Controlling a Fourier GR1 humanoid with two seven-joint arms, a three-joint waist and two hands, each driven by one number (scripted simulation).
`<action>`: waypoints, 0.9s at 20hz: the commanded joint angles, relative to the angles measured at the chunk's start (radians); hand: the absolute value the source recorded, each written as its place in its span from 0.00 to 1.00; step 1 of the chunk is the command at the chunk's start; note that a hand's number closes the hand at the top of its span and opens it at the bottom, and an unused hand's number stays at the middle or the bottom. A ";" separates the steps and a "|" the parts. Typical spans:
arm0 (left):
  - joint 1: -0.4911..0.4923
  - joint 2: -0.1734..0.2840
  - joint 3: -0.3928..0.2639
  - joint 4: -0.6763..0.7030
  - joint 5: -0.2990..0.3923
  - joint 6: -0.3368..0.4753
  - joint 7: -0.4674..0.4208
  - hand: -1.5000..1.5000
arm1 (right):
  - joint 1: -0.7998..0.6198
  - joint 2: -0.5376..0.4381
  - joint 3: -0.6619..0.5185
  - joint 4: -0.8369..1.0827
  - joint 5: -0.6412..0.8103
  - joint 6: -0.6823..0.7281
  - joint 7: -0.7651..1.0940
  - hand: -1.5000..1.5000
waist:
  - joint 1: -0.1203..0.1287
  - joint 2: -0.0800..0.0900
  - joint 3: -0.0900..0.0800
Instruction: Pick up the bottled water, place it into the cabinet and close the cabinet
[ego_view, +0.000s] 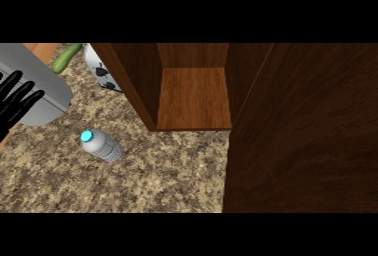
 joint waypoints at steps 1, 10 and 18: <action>-0.031 0.047 0.035 0.094 -0.037 -0.063 0.003 0.00 | 0.137 0.000 0.053 -0.113 0.016 0.030 -0.025 0.00 | -0.001 0.001 0.000; -0.106 -0.024 -0.013 0.293 -0.218 -0.083 -0.062 0.00 | 0.310 -0.039 0.151 -0.260 0.071 0.038 -0.054 0.00 | -0.019 0.001 -0.001; -0.097 -0.085 -0.054 0.520 -0.435 -0.170 -0.230 0.00 | 0.396 -0.053 0.148 -0.210 0.076 0.051 -0.182 0.00 | -0.018 0.003 -0.001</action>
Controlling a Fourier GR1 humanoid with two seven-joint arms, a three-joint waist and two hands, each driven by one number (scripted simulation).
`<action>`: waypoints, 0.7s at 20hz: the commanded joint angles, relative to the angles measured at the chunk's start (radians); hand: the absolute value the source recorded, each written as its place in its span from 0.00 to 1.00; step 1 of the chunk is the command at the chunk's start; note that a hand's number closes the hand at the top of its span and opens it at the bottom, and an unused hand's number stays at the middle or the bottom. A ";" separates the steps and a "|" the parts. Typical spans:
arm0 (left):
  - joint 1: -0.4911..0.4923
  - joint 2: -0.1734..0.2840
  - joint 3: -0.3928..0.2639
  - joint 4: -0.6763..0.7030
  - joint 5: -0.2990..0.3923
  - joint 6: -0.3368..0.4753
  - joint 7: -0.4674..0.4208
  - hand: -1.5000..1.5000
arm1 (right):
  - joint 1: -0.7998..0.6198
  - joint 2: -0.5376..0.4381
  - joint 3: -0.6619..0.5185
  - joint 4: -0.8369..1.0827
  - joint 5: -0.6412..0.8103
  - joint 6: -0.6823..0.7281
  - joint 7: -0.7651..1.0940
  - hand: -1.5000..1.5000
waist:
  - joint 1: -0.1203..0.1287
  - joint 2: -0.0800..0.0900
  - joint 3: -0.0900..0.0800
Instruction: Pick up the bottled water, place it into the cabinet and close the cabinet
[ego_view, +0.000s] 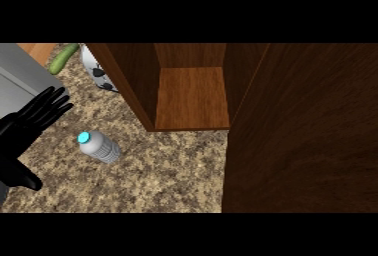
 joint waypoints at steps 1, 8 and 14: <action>-0.050 -0.016 -0.031 0.149 -0.066 -0.036 -0.020 0.00 | 0.056 -0.001 0.069 -0.133 0.065 -0.021 0.036 0.00 | -0.002 0.001 -0.001; -0.113 -0.063 -0.043 0.409 -0.254 -0.024 -0.238 0.00 | 0.165 -0.051 0.095 -0.154 0.083 -0.004 -0.059 0.00 | -0.021 0.002 -0.002; -0.161 -0.108 -0.095 0.608 -0.400 0.006 -0.427 0.00 | 0.176 -0.085 0.044 -0.109 0.027 0.004 -0.130 0.00 | -0.030 0.008 -0.003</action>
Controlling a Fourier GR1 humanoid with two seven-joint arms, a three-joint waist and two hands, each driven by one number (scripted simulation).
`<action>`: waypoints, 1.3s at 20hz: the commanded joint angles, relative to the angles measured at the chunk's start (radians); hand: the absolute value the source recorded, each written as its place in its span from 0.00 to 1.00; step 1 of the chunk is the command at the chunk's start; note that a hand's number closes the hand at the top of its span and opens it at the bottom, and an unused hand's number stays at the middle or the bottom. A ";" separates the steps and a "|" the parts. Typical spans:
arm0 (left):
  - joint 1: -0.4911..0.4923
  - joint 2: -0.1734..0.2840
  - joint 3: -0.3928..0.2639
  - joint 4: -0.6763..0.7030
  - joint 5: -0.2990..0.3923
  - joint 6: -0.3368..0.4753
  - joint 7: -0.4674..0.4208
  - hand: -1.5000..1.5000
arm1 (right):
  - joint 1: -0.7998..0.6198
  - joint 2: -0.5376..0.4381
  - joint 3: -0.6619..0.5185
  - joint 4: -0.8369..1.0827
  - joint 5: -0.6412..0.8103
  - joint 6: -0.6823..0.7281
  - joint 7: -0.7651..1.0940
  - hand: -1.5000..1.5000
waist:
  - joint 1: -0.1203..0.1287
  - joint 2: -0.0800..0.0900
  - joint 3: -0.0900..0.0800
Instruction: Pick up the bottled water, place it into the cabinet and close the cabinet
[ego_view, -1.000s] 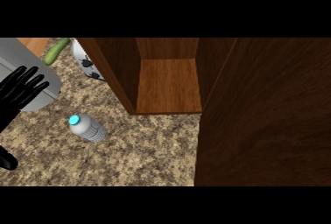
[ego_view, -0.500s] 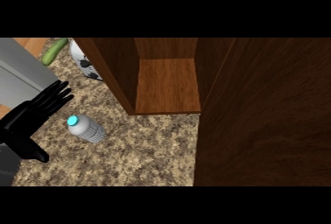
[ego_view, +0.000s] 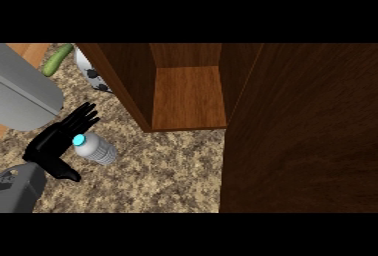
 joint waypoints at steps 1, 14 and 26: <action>-0.068 0.006 -0.007 0.154 -0.057 -0.040 -0.115 0.00 | 0.057 -0.044 0.015 -0.165 0.031 0.004 0.041 0.00 | -0.021 0.007 -0.003; -0.092 -0.074 -0.084 0.329 -0.152 -0.039 -0.354 1.00 | 0.097 -0.089 -0.010 -0.123 0.030 -0.010 -0.070 0.00 | -0.010 0.005 -0.002; -0.054 -0.085 -0.222 0.316 -0.345 0.254 -0.733 1.00 | 0.128 -0.104 0.059 -0.138 0.065 -0.044 -0.074 0.00 | -0.011 0.008 -0.006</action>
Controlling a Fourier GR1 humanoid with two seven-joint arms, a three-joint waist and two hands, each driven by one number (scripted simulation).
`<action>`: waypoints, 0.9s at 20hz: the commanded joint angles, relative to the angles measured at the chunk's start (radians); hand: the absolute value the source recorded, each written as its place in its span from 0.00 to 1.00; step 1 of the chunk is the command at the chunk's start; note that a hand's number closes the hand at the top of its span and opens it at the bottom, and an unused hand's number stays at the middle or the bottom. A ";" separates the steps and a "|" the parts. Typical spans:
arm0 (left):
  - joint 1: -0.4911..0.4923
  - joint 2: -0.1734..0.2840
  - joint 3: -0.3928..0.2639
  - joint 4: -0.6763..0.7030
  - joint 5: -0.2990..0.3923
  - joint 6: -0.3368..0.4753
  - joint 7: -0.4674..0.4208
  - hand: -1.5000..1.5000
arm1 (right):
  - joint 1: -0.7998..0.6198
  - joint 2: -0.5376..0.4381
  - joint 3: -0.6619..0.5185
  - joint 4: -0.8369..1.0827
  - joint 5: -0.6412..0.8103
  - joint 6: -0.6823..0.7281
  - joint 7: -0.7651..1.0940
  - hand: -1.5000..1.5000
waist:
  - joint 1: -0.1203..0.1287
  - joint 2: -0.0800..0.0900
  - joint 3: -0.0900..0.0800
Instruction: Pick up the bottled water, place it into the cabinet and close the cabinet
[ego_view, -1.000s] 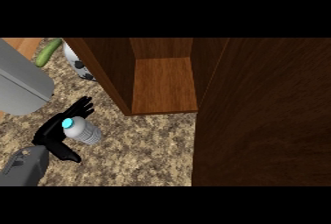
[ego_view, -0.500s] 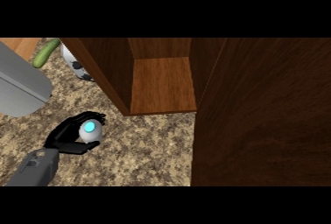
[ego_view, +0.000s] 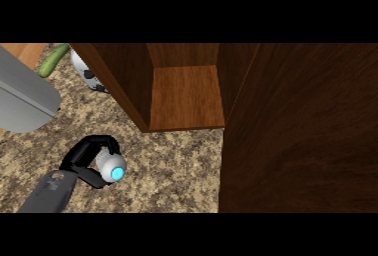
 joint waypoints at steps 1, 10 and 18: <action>0.013 -0.020 -0.014 0.051 -0.045 0.043 -0.205 1.00 | 0.053 -0.017 0.036 -0.104 0.053 -0.010 0.007 0.00 | 0.001 -0.001 -0.002; 0.158 -0.230 0.093 -0.032 0.062 0.366 -0.179 1.00 | 0.058 -0.043 -0.003 -0.138 0.011 -0.057 0.052 0.00 | 0.059 -0.012 0.004; 0.075 -0.305 0.009 -0.153 0.129 0.392 -0.023 1.00 | 0.092 -0.072 0.021 -0.124 0.029 -0.062 -0.010 0.00 | 0.046 -0.015 0.005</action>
